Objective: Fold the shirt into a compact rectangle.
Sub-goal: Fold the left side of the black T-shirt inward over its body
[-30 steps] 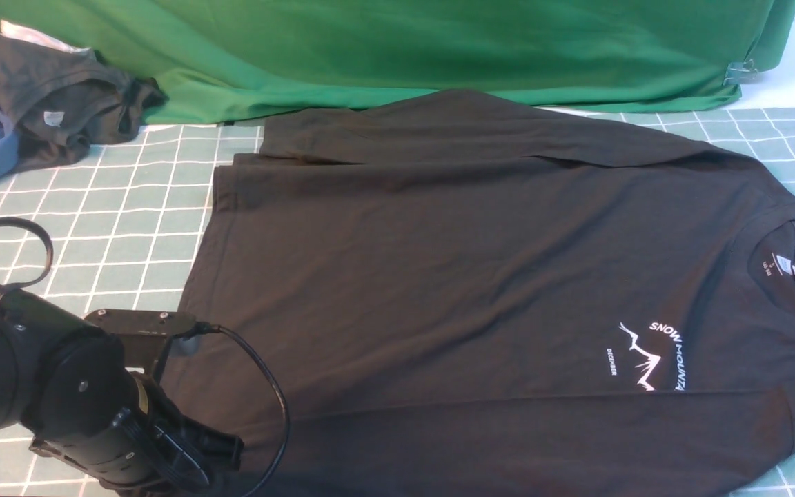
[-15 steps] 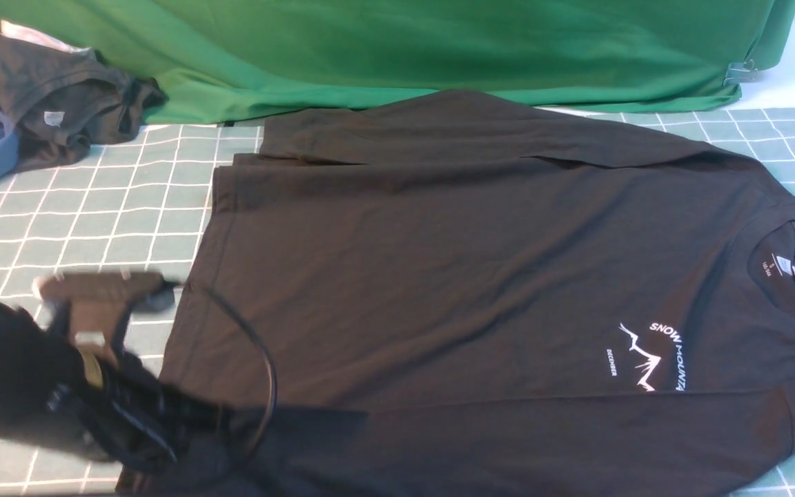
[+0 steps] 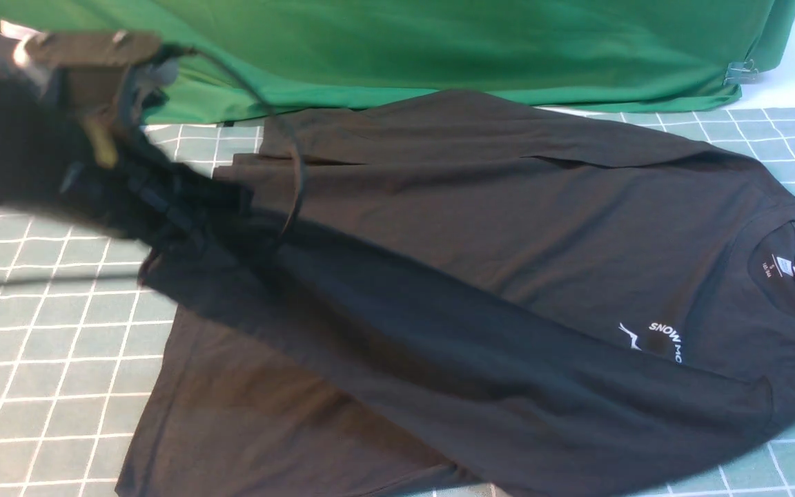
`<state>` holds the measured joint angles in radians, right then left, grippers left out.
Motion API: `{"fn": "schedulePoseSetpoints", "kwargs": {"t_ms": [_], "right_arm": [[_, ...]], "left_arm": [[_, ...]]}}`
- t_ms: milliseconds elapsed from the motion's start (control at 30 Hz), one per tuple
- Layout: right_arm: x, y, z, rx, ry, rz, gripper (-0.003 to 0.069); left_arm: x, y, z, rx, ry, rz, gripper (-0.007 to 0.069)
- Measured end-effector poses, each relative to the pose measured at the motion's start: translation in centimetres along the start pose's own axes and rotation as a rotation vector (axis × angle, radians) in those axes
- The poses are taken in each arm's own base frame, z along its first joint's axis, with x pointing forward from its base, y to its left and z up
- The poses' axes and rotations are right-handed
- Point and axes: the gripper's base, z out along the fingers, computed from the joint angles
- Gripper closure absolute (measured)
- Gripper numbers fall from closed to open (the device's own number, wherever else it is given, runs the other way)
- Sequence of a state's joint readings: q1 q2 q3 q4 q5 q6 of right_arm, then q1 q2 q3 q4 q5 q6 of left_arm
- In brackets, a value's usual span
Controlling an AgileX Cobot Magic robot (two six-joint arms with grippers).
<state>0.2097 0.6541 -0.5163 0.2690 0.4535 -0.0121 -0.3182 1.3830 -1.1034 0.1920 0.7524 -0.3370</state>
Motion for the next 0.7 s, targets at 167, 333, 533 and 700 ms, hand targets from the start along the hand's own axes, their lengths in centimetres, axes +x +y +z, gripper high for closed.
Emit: {"fn": "schedulePoseSetpoints", "kwargs": {"t_ms": [167, 333, 533, 700], "right_arm": [[0.0, 0.0, 0.0, 0.0, 0.001, 0.0, 0.0567], [0.1, 0.0, 0.0, 0.0, 0.006, 0.0, 0.0565], [0.1, 0.0, 0.0, 0.0, 0.007, 0.002, 0.0557], [0.1, 0.0, 0.0, 0.0, 0.013, 0.002, 0.0549]], "left_arm": [[-3.2, -0.6, 2.5, -0.034, -0.003, 0.034, 0.0619], [-5.7, 0.2, 5.0, -0.068, 0.027, -0.007, 0.0619], [-7.4, 1.9, 7.8, -0.11, 0.074, -0.04, 0.0619], [-7.4, 1.7, 9.7, -0.109, 0.108, -0.022, 0.0619]]}}
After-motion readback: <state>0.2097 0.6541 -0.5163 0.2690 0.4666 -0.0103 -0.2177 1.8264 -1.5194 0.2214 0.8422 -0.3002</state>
